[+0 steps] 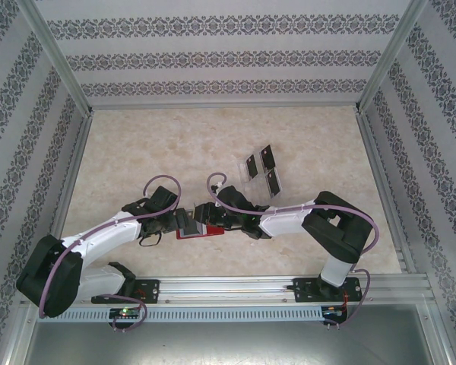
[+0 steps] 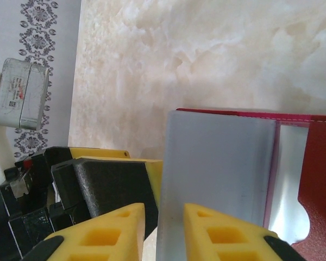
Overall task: Put the credit cards into the card holder
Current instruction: Flip over the card slot in the card holder.
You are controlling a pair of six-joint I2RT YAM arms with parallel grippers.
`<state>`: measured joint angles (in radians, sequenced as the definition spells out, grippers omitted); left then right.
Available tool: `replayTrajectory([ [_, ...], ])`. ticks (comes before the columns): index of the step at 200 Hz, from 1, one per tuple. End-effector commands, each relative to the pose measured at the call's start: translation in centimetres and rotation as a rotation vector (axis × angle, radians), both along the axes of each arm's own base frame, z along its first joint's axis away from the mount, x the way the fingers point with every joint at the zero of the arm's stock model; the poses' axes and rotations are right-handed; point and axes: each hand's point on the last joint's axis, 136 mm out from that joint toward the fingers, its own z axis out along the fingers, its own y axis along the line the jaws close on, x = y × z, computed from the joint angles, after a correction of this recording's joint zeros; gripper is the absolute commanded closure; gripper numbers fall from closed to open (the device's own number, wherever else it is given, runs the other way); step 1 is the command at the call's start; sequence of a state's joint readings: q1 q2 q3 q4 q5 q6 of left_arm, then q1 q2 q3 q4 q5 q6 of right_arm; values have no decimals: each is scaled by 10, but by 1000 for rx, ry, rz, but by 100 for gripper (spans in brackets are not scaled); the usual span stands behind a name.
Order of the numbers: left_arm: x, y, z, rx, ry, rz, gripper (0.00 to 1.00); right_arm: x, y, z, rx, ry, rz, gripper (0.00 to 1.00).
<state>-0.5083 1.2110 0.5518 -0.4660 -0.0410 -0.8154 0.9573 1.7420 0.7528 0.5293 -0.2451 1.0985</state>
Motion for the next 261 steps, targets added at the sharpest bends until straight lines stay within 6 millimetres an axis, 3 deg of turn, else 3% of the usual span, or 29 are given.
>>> replayTrajectory([
  [1,1,4,1,7,-10,-2,0,2,-2,-5,8,3,-10,77],
  [32,0,4,1,7,-9,-1,0,2,-3,-12,9,22,-12,84],
  [82,1,5,3,10,-15,-2,0,2,-6,-22,-8,36,-23,85],
  [113,-1,6,2,9,-14,0,0,2,-4,-20,13,32,-19,75],
  [145,-1,6,1,11,-12,0,0,3,-6,-20,24,27,-25,76],
  [177,-2,7,1,12,-10,2,0,2,-6,-21,39,33,-25,82],
  [212,-2,7,3,10,-16,7,0,2,-3,-29,40,53,-17,96],
  [219,-2,8,3,10,-18,10,0,0,-1,-31,40,60,-10,94],
  [233,-2,8,4,6,-20,13,0,-1,2,-33,44,69,1,78],
  [261,-3,8,4,6,-19,16,0,-1,3,-36,48,74,3,77],
])
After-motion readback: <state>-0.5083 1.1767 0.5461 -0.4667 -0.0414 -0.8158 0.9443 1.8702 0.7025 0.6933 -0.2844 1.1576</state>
